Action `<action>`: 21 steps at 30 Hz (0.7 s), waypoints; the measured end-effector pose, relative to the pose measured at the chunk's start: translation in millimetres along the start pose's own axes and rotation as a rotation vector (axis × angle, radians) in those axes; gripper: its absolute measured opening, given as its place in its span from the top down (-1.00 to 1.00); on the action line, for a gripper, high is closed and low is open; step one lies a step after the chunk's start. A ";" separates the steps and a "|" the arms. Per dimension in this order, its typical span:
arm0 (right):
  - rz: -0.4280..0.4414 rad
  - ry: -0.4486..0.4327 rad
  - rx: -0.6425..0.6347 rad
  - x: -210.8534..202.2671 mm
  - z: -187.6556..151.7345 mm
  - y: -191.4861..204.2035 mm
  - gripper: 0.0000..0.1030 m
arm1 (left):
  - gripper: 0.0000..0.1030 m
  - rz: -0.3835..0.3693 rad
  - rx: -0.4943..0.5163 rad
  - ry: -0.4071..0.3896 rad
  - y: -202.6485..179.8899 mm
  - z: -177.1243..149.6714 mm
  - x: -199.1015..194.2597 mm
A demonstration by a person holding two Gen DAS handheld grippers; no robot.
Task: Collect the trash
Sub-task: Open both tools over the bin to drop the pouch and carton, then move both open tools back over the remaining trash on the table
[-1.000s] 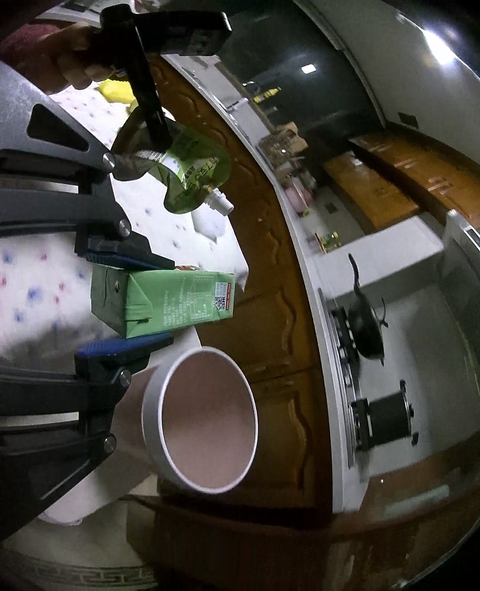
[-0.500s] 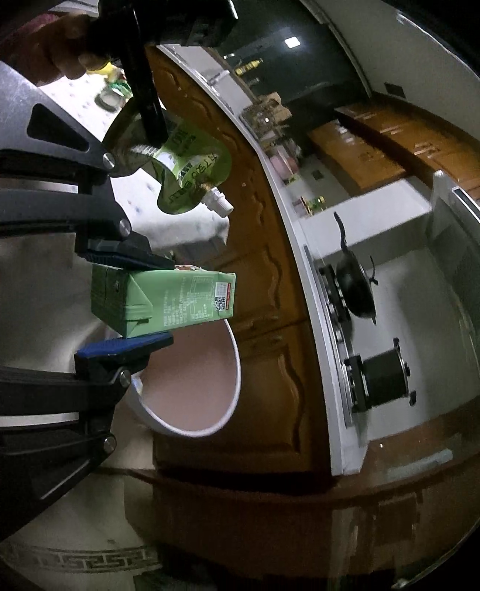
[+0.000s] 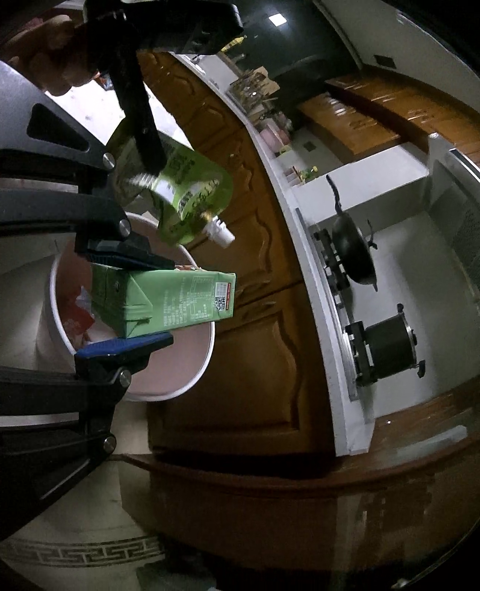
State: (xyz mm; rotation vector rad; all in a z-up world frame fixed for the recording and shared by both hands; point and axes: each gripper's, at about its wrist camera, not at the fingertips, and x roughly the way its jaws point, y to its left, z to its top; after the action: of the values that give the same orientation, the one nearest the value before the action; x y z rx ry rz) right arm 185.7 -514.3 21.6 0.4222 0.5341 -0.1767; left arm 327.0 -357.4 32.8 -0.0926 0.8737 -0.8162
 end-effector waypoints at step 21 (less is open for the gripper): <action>0.042 -0.007 0.036 -12.8 -4.2 6.9 0.01 | 0.12 0.001 -0.051 -0.059 19.3 -25.0 -39.8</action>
State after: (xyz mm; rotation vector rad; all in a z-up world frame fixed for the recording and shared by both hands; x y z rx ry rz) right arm 174.8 -505.6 27.5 0.4678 0.5157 -0.1475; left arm 306.1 -311.1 34.5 -0.1607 0.8394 -0.7869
